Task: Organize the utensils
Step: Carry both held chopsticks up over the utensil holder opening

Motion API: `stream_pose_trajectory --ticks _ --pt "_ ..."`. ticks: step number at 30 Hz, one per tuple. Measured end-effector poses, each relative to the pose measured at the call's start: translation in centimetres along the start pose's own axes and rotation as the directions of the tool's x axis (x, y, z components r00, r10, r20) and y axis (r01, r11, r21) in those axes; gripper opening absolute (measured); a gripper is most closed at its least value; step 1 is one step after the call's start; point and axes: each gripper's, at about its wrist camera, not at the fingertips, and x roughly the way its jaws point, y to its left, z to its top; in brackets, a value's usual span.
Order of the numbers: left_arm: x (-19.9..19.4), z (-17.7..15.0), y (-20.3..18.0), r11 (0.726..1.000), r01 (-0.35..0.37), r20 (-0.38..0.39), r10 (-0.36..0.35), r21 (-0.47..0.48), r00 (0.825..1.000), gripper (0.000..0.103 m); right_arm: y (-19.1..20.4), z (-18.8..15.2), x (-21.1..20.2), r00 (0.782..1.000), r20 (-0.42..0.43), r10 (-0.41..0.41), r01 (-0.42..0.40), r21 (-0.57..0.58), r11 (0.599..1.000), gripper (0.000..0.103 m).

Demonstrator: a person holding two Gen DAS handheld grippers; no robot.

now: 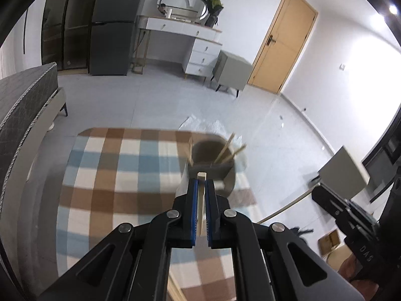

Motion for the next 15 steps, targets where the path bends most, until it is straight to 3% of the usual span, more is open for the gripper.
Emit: stream_pose_trajectory --ticks 8,15 --pt "1.0 5.4 -0.3 0.996 0.068 0.029 -0.066 -0.053 0.997 0.000 -0.6 5.7 2.2 0.999 0.024 -0.027 0.029 -0.072 0.997 0.005" --pt "2.7 8.7 -0.8 0.997 0.067 0.066 -0.065 -0.028 0.996 0.000 -1.0 9.2 4.7 0.999 0.043 -0.031 0.035 -0.112 0.993 0.005"
